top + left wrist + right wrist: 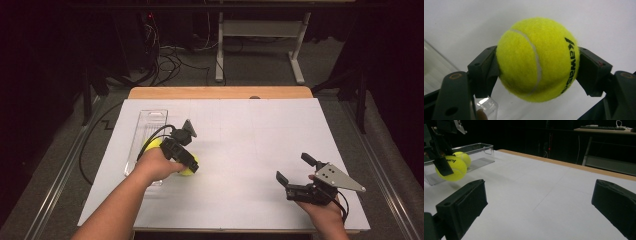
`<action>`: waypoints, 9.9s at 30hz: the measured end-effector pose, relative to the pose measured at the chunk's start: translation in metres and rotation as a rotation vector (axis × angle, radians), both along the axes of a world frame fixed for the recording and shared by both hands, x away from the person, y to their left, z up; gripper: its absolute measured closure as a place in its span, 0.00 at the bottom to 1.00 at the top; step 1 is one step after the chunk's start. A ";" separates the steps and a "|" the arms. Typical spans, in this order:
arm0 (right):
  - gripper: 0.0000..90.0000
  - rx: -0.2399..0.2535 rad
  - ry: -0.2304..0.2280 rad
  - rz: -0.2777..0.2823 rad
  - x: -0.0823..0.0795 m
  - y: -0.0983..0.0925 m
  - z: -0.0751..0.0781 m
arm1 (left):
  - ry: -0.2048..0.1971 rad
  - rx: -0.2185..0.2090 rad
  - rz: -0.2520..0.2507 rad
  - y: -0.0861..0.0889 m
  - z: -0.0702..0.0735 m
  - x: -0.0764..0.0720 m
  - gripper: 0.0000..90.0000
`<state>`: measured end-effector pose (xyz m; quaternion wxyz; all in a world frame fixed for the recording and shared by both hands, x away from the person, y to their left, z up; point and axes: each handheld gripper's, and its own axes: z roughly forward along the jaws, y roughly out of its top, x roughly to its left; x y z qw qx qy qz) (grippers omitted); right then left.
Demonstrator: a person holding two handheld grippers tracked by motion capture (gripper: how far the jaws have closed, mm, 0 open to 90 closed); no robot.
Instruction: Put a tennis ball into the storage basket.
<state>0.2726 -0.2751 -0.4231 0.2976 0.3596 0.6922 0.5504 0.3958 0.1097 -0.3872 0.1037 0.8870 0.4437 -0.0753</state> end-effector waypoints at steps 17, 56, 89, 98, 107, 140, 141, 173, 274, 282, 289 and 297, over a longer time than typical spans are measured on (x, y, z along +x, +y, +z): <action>0.00 -0.003 0.001 0.003 0.000 0.001 0.000 | 0.022 0.004 0.023 0.011 0.005 -0.002 0.30; 0.00 -0.002 0.002 0.003 0.000 0.001 -0.001 | 0.016 -0.011 0.075 0.042 0.045 0.001 0.30; 0.00 -0.002 -0.001 0.002 -0.001 0.001 -0.001 | 0.008 0.032 0.223 0.111 0.048 -0.002 0.30; 0.00 -0.004 -0.001 0.002 -0.001 0.001 -0.001 | 0.016 0.044 0.235 0.118 0.046 -0.004 0.30; 0.00 -0.006 0.002 0.001 0.000 0.001 -0.001 | 0.015 0.051 0.230 0.118 0.048 -0.006 0.30; 0.00 -0.009 0.000 0.002 -0.001 0.002 -0.001 | 0.047 0.116 0.219 0.106 0.013 -0.005 0.29; 0.00 -0.009 0.000 0.002 -0.001 0.002 -0.001 | 0.047 0.118 0.219 0.106 0.013 -0.005 0.29; 0.00 -0.006 -0.002 0.004 -0.002 0.002 0.000 | 0.014 0.077 0.197 0.103 0.025 -0.005 0.01; 0.00 -0.003 0.002 0.010 -0.002 0.002 -0.003 | -0.162 -0.212 -0.008 -0.049 -0.055 -0.030 0.01; 0.00 -0.008 0.010 0.008 -0.002 0.004 -0.006 | -0.327 -0.359 0.033 -0.029 -0.075 -0.044 0.01; 0.00 -0.005 0.022 -0.002 -0.002 0.003 -0.008 | -0.507 -0.528 0.028 -0.013 -0.079 -0.056 0.00; 0.00 -0.008 0.026 -0.020 -0.002 0.002 -0.008 | -0.627 -0.648 -0.067 -0.008 -0.071 -0.066 0.00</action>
